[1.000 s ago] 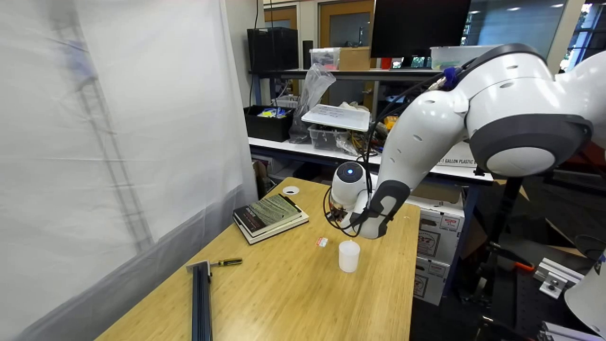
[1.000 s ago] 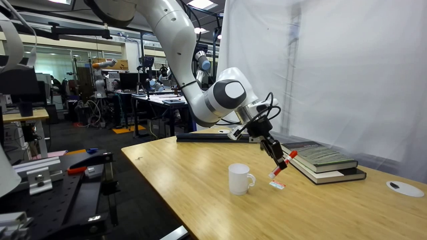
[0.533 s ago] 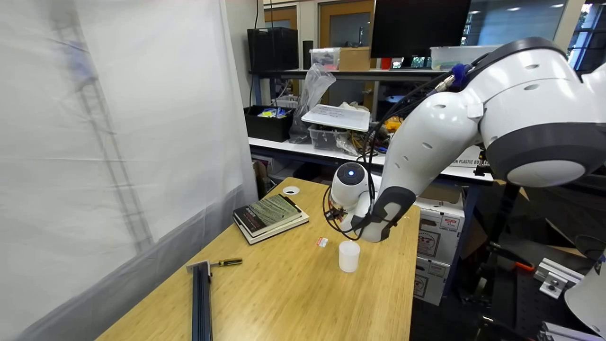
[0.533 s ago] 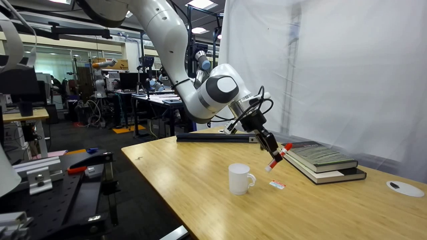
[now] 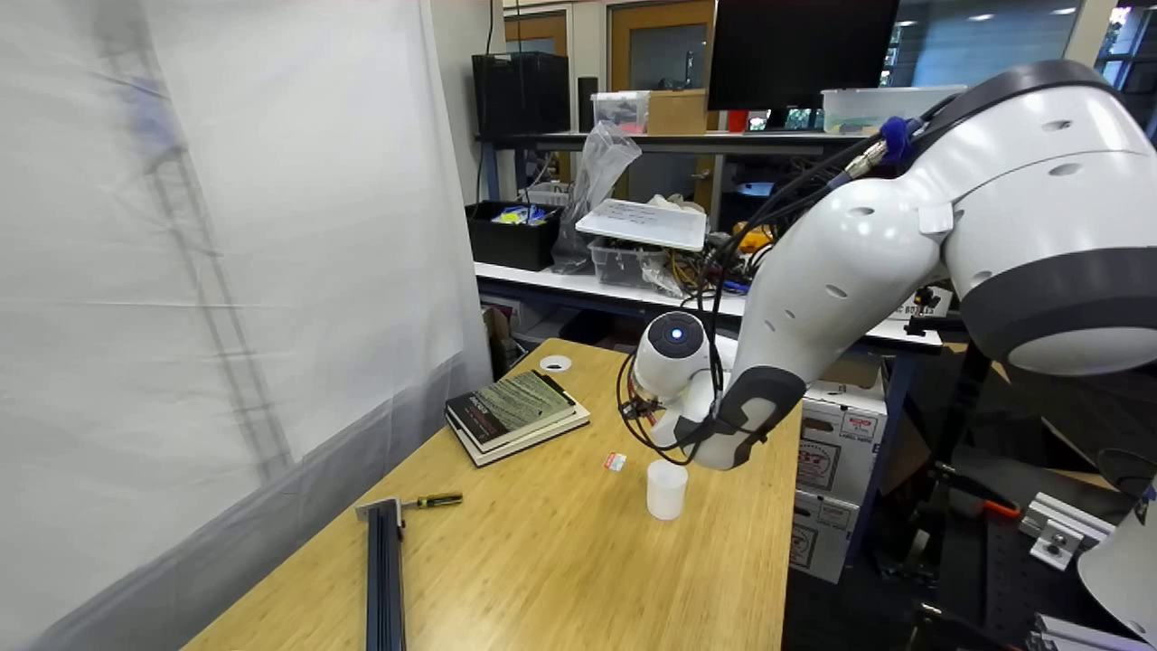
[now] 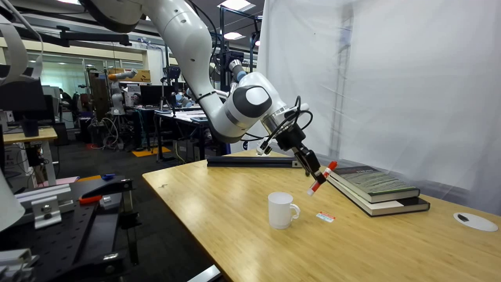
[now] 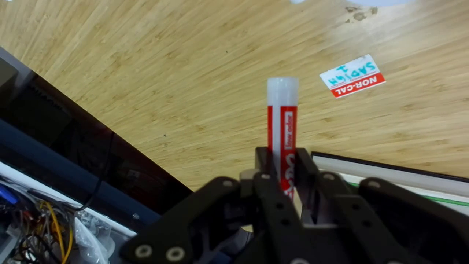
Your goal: Put the marker into the mug.
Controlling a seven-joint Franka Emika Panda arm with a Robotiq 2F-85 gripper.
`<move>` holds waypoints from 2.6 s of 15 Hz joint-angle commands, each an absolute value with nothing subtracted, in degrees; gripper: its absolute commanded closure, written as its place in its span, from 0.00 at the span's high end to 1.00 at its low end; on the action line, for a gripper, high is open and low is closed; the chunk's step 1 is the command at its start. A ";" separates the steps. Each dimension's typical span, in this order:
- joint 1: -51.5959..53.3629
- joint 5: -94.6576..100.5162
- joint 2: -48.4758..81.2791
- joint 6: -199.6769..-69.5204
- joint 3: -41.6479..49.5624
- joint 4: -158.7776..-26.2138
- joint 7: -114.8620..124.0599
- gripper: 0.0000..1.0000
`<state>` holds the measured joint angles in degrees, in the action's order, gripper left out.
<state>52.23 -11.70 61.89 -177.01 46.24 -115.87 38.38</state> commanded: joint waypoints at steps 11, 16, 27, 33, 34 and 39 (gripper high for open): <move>53.42 -14.02 62.01 -178.05 46.35 -117.22 37.35 0.19; 53.42 -14.03 62.01 -178.08 46.35 -117.22 37.34 0.19; 54.22 -14.06 62.26 -179.17 46.89 -117.96 37.47 0.05; 60.07 -15.11 64.55 -177.15 48.06 -118.35 40.04 0.05; 61.41 -15.37 64.99 -176.36 48.18 -118.14 40.83 0.05; 68.69 -16.13 66.33 -171.98 50.09 -118.56 46.41 0.05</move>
<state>64.82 -15.35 65.46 -174.76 47.36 -117.64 44.03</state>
